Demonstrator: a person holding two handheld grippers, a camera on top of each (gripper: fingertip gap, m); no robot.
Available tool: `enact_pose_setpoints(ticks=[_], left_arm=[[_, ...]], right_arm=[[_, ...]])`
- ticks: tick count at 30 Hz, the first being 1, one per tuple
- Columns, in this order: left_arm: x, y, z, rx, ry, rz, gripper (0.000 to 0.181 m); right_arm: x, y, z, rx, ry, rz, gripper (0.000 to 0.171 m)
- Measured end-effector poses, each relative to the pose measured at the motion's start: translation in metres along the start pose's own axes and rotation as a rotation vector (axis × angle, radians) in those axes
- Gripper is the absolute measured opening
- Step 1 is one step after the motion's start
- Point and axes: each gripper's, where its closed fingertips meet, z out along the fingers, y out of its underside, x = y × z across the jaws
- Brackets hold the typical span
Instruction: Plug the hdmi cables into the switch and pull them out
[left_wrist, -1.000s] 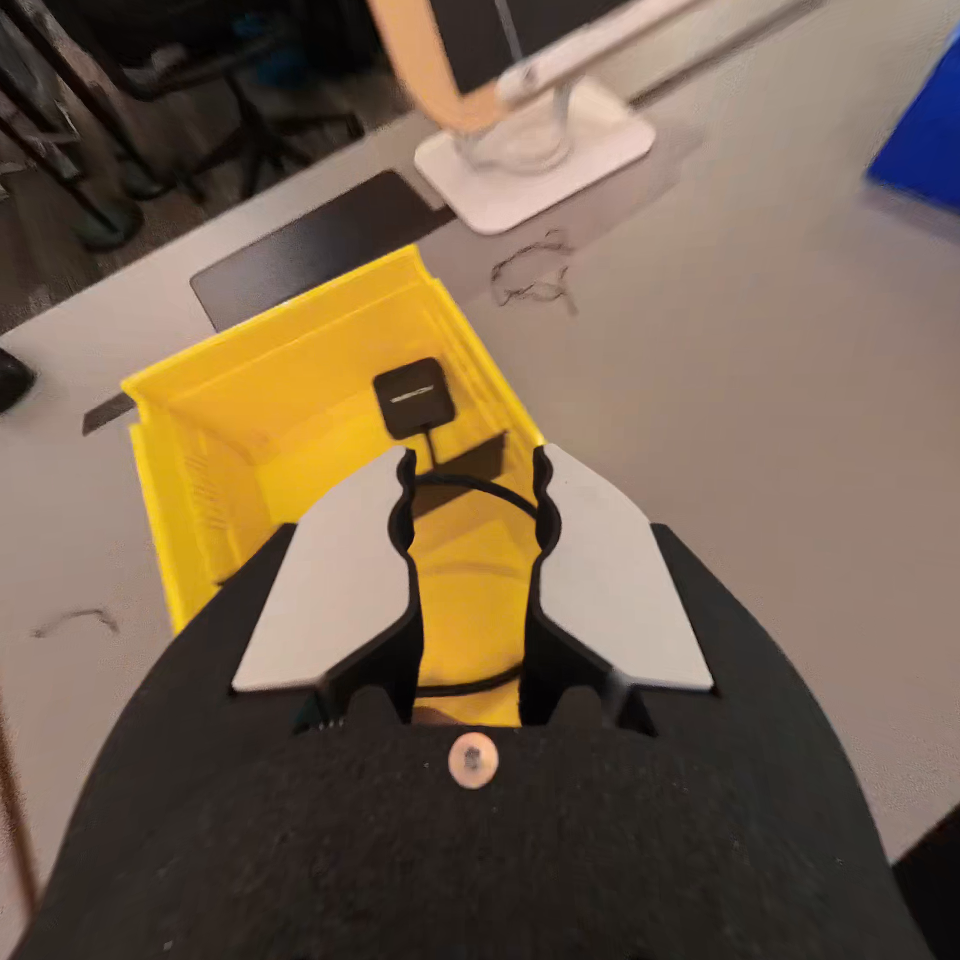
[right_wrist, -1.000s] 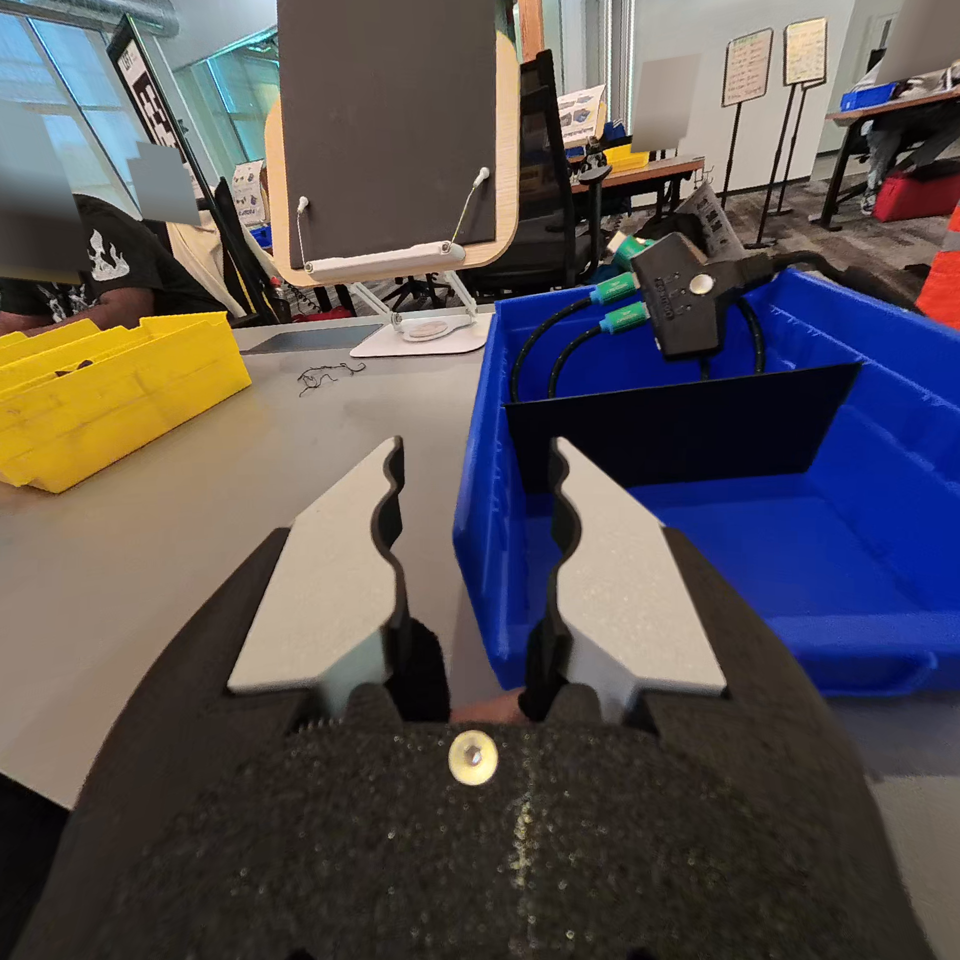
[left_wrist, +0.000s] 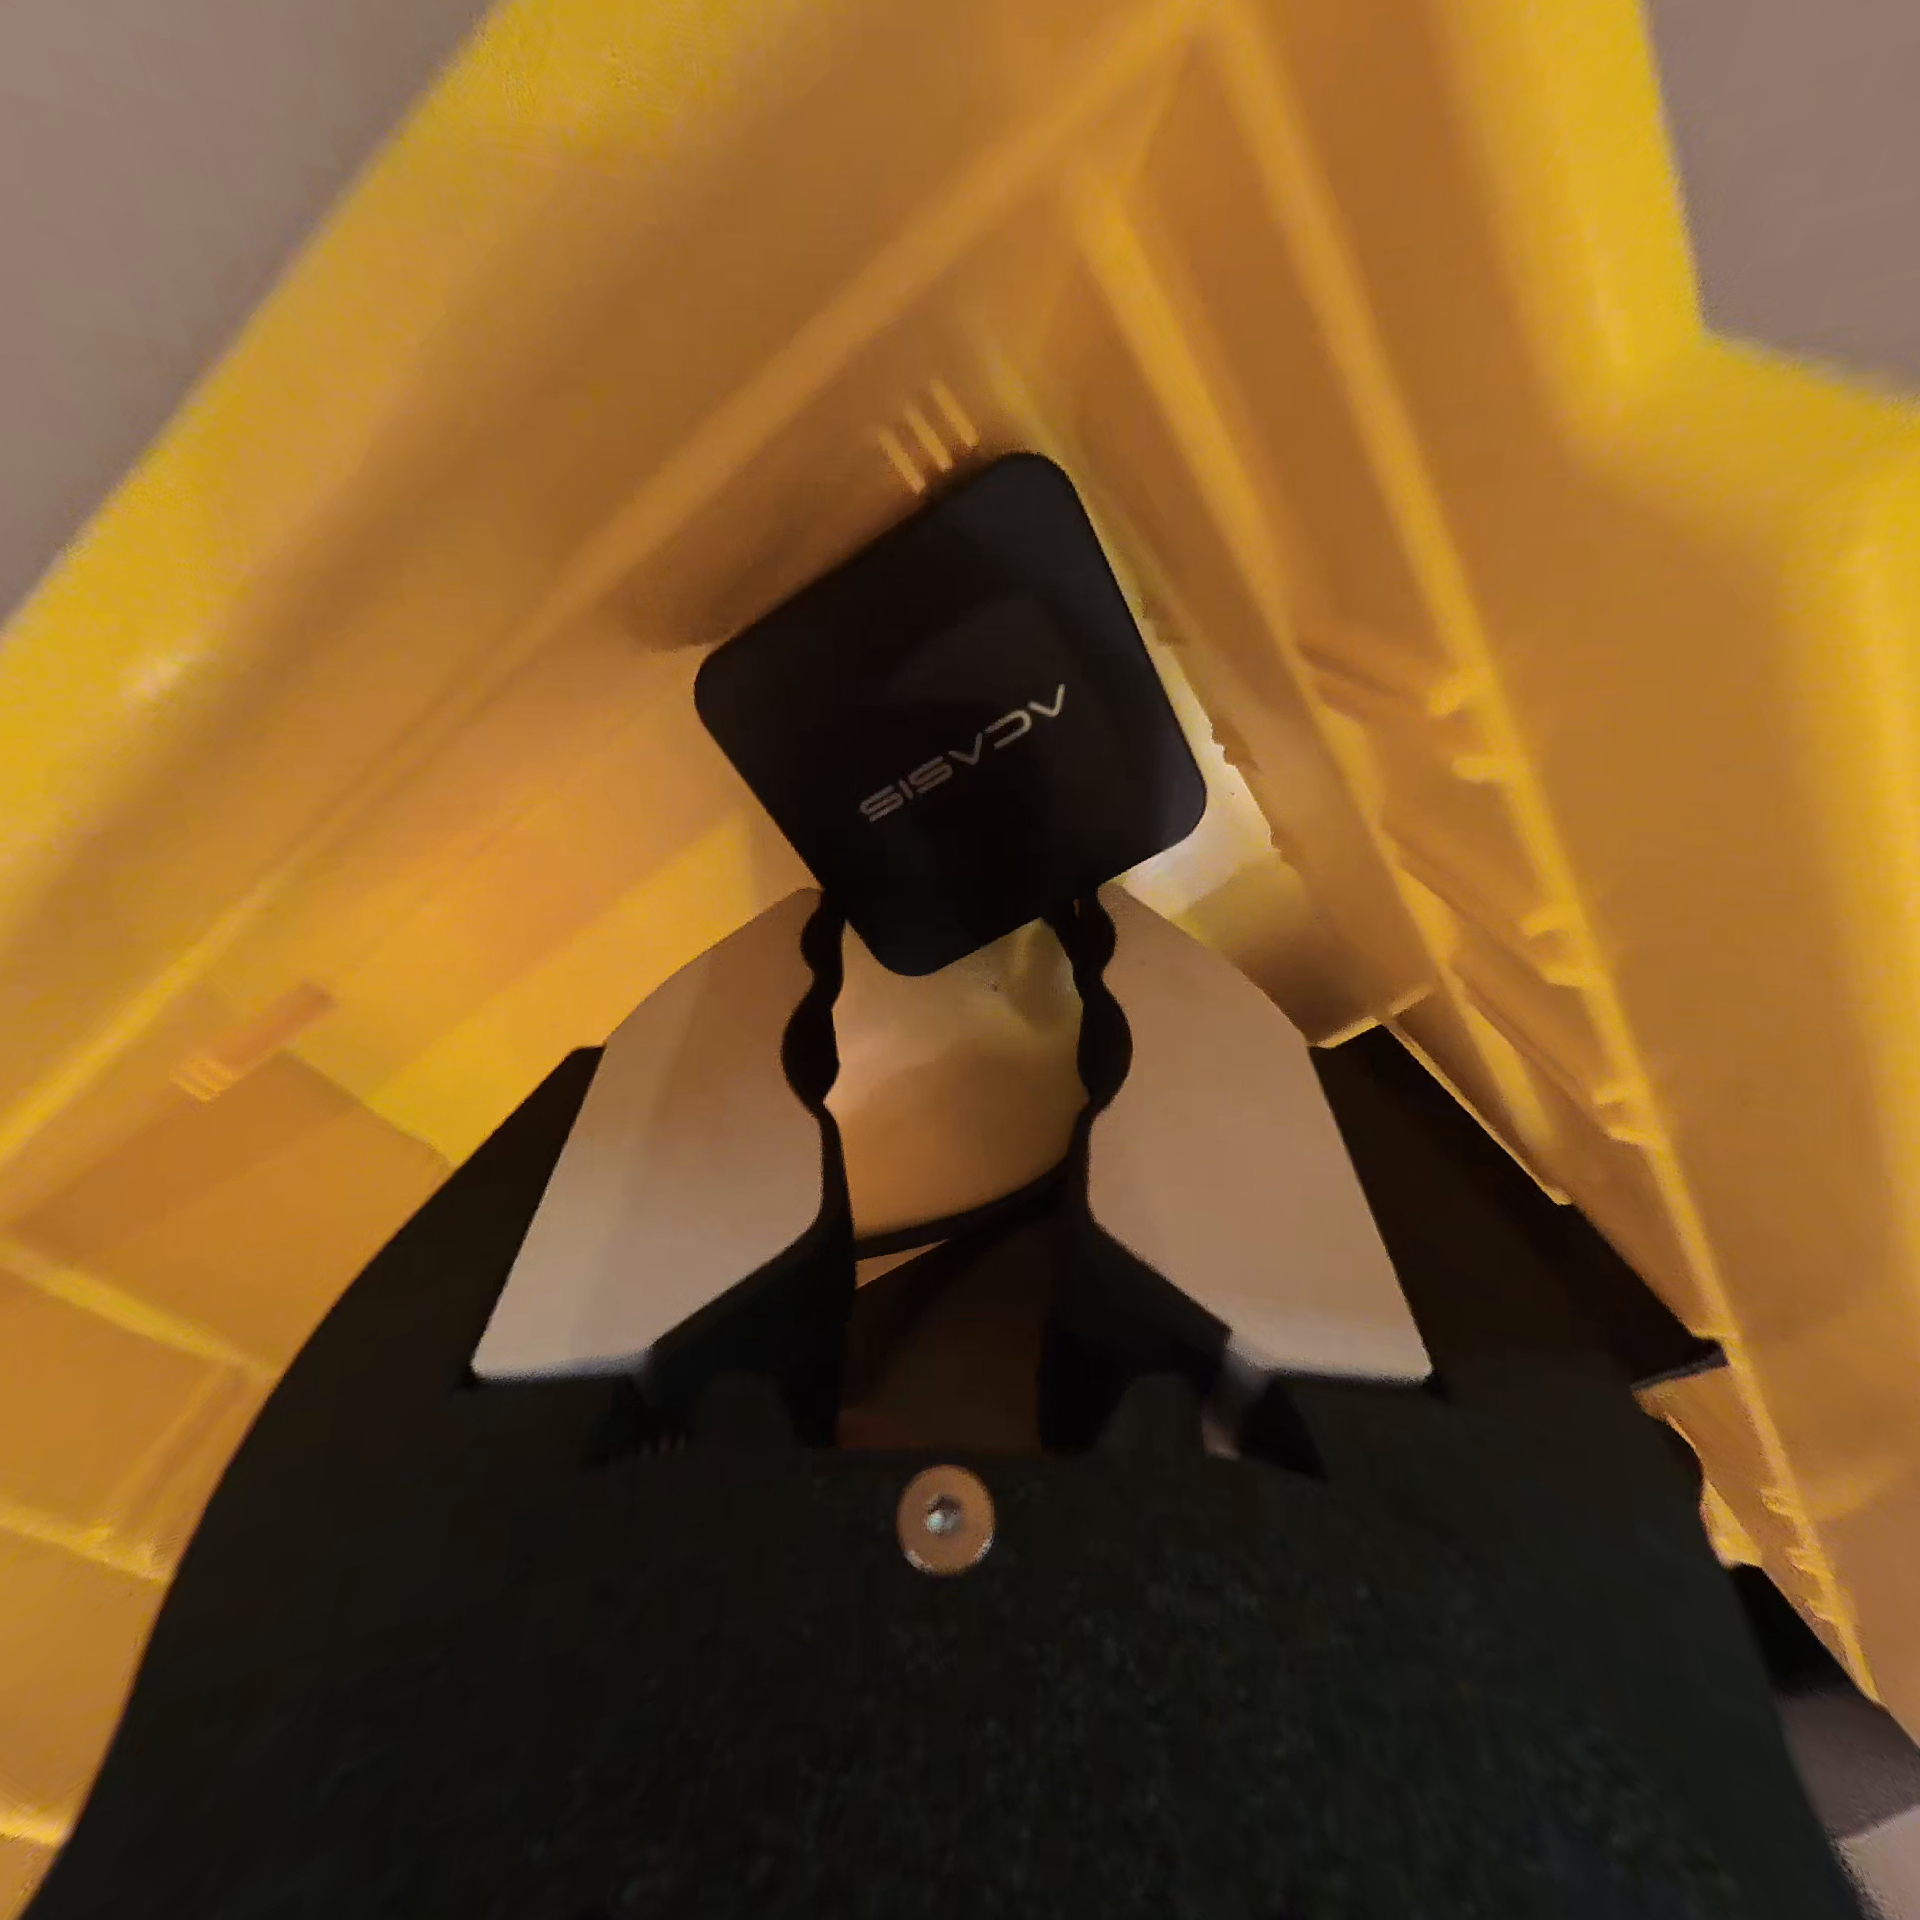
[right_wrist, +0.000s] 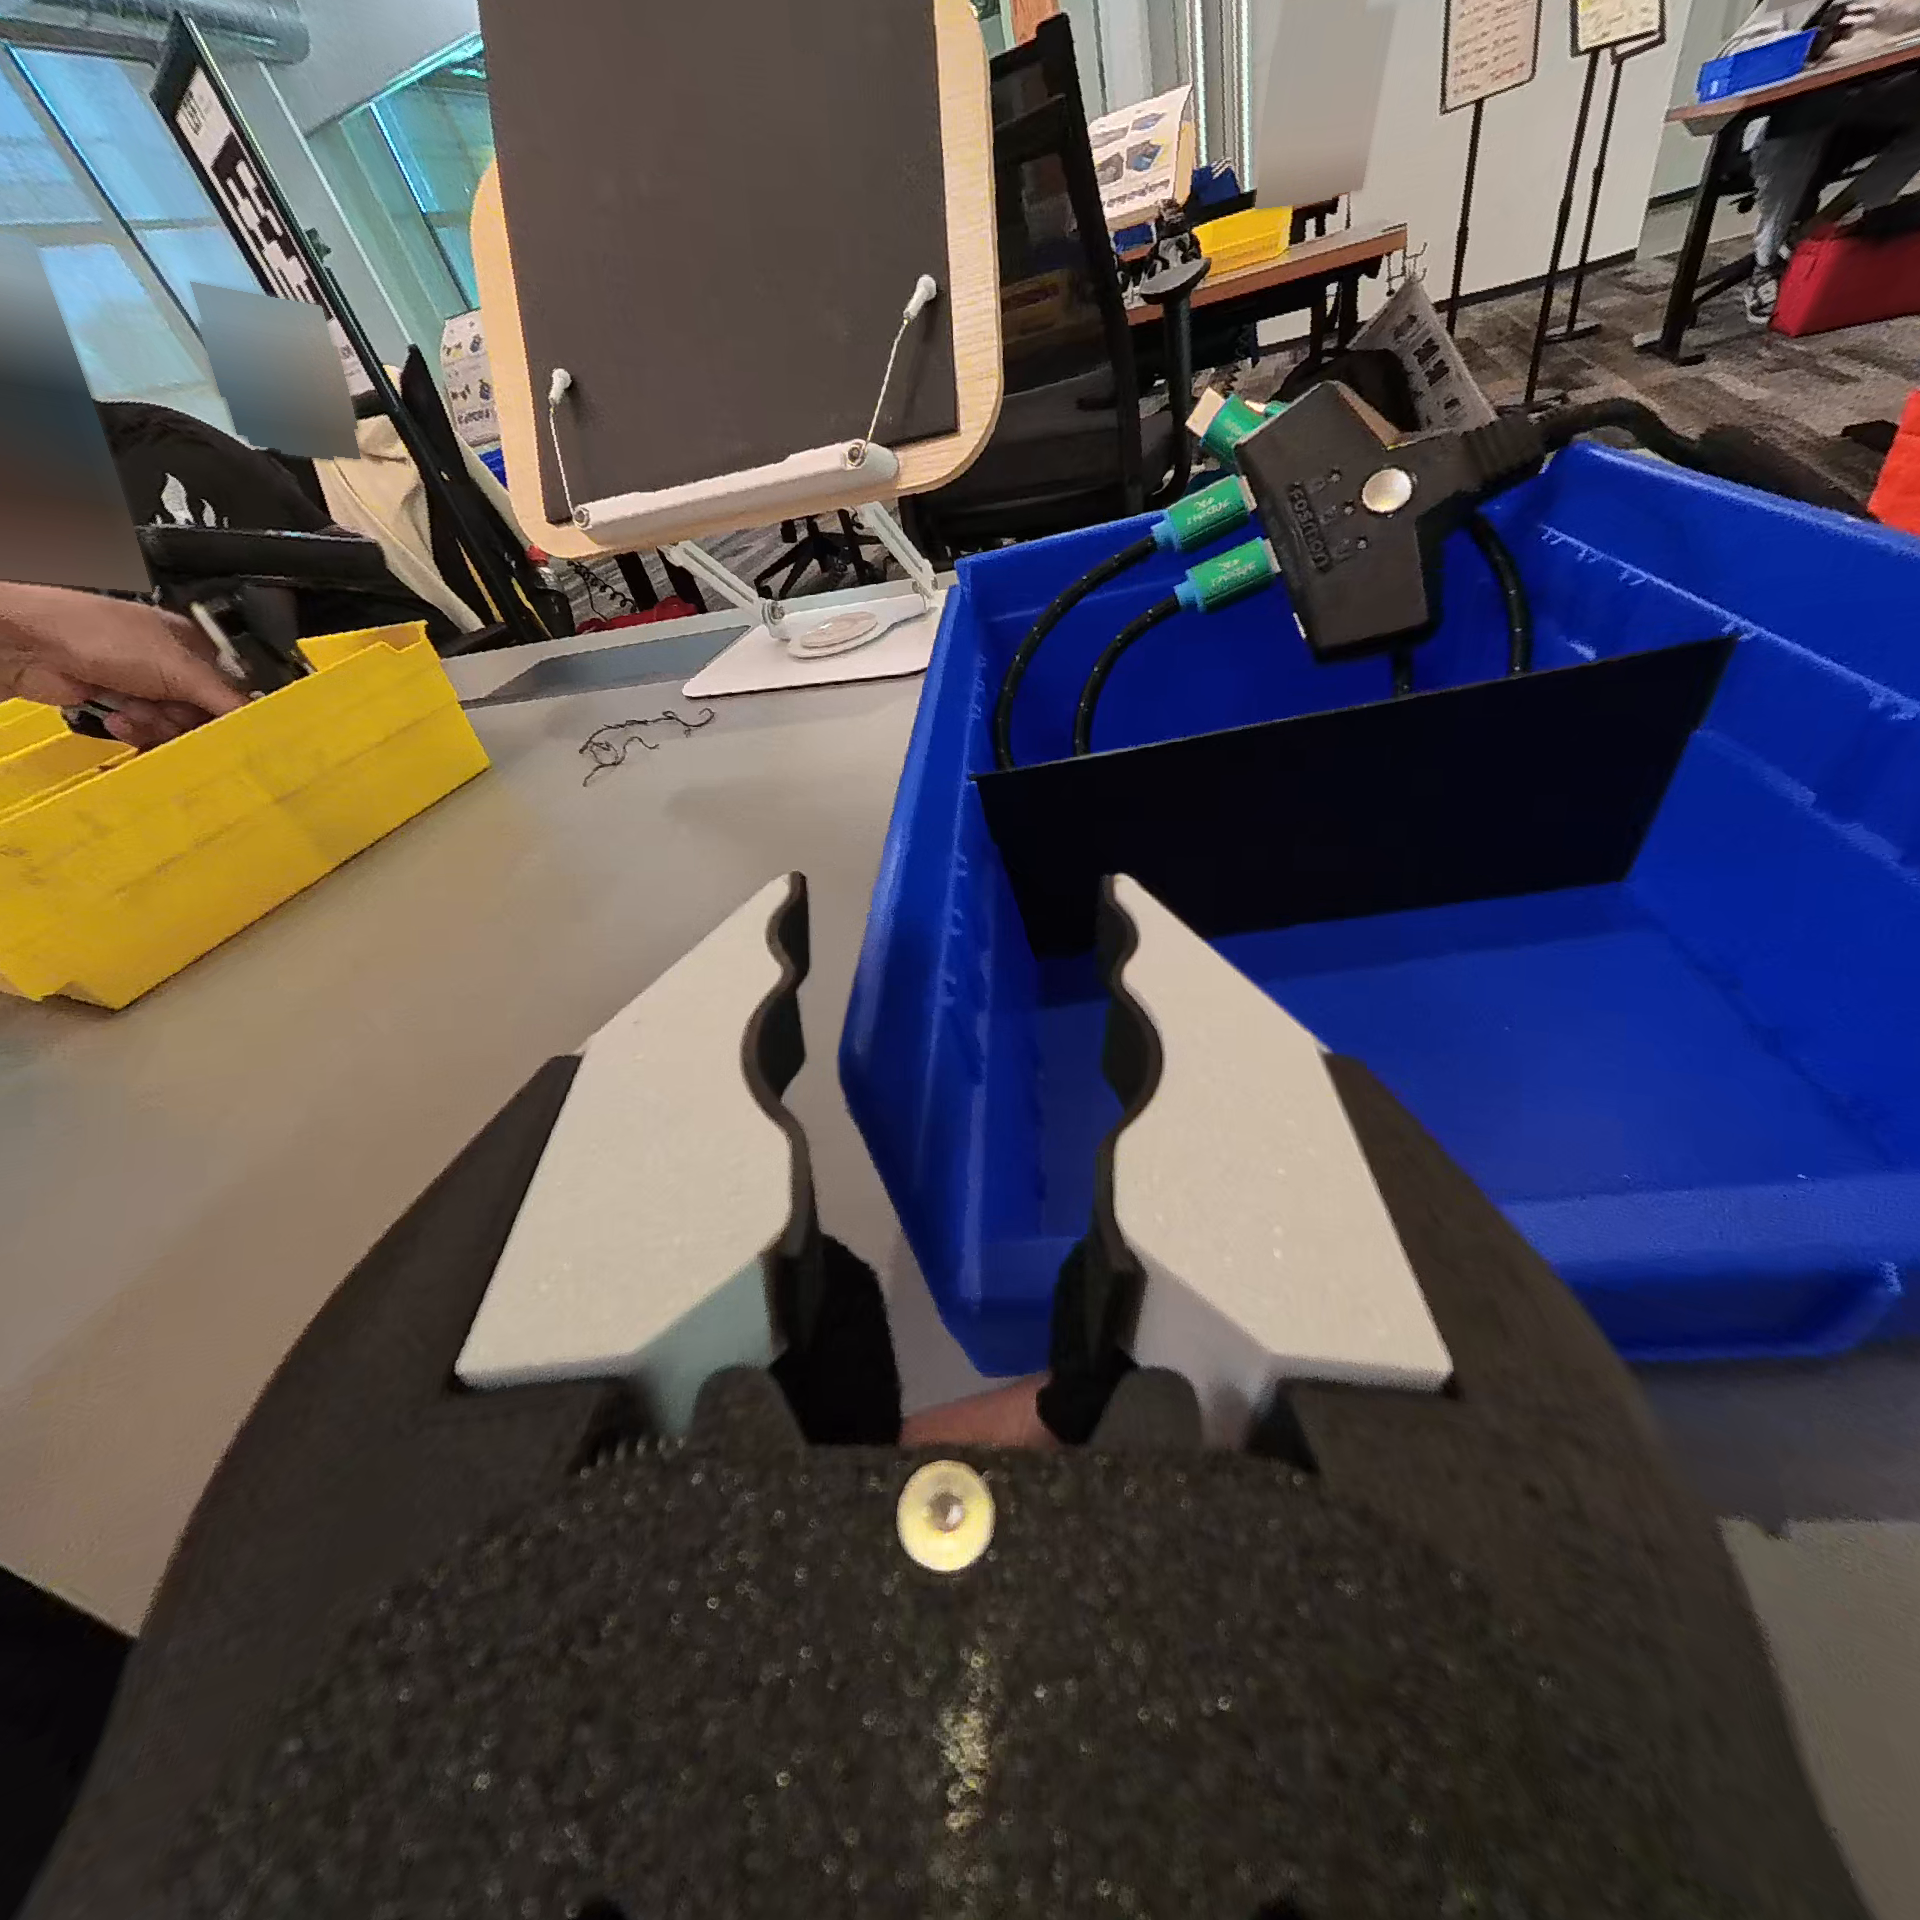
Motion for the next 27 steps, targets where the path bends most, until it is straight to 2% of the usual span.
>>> enact_pose_setpoints(ticks=[5, 9, 13, 17, 20, 22, 24, 27], left_arm=[[-0.001, 0.0, -0.008, 0.057, -0.03, -0.012, 0.041], [-0.004, 0.0, -0.031, 0.107, -0.082, -0.01, 0.04], [-0.015, 0.0, -0.078, 0.215, -0.172, -0.008, 0.039], [-0.017, -0.005, -0.149, 0.396, -0.369, 0.049, 0.039], [0.013, -0.013, -0.205, 0.538, -0.589, 0.213, 0.039], [0.052, -0.02, -0.233, 0.648, -0.719, 0.342, 0.039], [0.099, -0.025, -0.246, 0.733, -0.835, 0.454, 0.039], [0.175, -0.032, -0.246, 0.858, -0.998, 0.618, 0.039]], right_arm=[[-0.003, -0.002, -0.003, 0.007, -0.012, 0.0, 0.055], [-0.004, -0.005, -0.008, 0.019, -0.013, 0.008, 0.054], [-0.007, -0.009, -0.014, 0.035, -0.016, 0.006, 0.054], [-0.012, -0.014, -0.017, 0.052, -0.021, -0.024, 0.054], [-0.025, -0.014, -0.016, 0.042, -0.054, -0.033, 0.052], [-0.04, -0.014, -0.014, 0.001, -0.087, -0.028, 0.046], [-0.069, -0.021, -0.01, -0.023, -0.176, -0.036, 0.047], [-0.122, -0.026, 0.0, -0.093, -0.353, -0.08, 0.048]])
